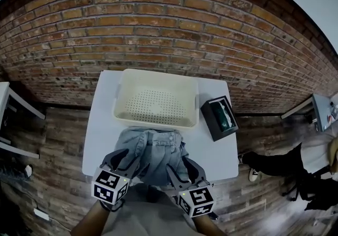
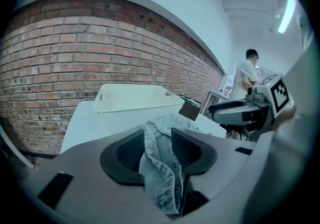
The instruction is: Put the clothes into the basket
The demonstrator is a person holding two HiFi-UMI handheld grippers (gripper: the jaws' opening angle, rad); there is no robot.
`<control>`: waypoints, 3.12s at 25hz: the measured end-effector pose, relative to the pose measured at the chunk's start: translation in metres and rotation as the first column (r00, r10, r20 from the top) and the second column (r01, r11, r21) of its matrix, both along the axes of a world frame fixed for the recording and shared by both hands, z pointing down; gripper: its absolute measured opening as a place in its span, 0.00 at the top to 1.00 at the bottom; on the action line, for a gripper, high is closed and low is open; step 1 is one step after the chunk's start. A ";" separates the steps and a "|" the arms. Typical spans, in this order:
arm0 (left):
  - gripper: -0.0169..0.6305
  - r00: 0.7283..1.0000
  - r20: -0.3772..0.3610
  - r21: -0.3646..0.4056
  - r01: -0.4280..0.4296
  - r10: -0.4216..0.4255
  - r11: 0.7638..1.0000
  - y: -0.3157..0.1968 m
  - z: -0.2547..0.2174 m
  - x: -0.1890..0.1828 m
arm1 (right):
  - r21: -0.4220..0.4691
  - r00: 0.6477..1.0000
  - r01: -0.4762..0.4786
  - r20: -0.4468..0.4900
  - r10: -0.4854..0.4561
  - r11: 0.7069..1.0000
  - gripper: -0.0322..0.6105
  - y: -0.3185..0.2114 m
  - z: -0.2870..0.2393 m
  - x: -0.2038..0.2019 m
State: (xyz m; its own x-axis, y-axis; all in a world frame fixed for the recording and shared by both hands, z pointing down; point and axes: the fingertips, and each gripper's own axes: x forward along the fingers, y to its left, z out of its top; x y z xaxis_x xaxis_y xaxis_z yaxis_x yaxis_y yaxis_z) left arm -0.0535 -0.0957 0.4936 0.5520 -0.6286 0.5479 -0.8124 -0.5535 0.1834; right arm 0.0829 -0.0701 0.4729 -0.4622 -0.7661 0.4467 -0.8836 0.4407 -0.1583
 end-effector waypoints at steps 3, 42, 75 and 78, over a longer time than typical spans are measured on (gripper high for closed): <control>0.62 1.000 0.011 -0.052 -0.005 0.006 0.999 -0.005 0.015 -0.011 | -0.047 1.000 -0.016 -0.006 0.016 0.999 0.54 -0.004 0.013 0.009; 0.11 0.949 -0.113 -0.522 -0.308 0.293 0.795 -0.022 0.155 0.006 | -0.669 0.942 0.307 0.315 -0.116 0.677 0.15 -0.022 0.169 -0.005; 0.45 0.904 -0.222 -0.331 -0.421 0.364 0.845 0.011 0.025 0.032 | -0.423 0.880 0.460 0.331 -0.339 0.781 0.35 -0.002 0.042 -0.030; 0.45 0.905 -0.192 -0.282 -0.421 0.379 0.862 0.012 0.005 0.031 | -0.389 0.884 0.457 0.296 -0.362 0.800 0.35 -0.001 0.021 -0.032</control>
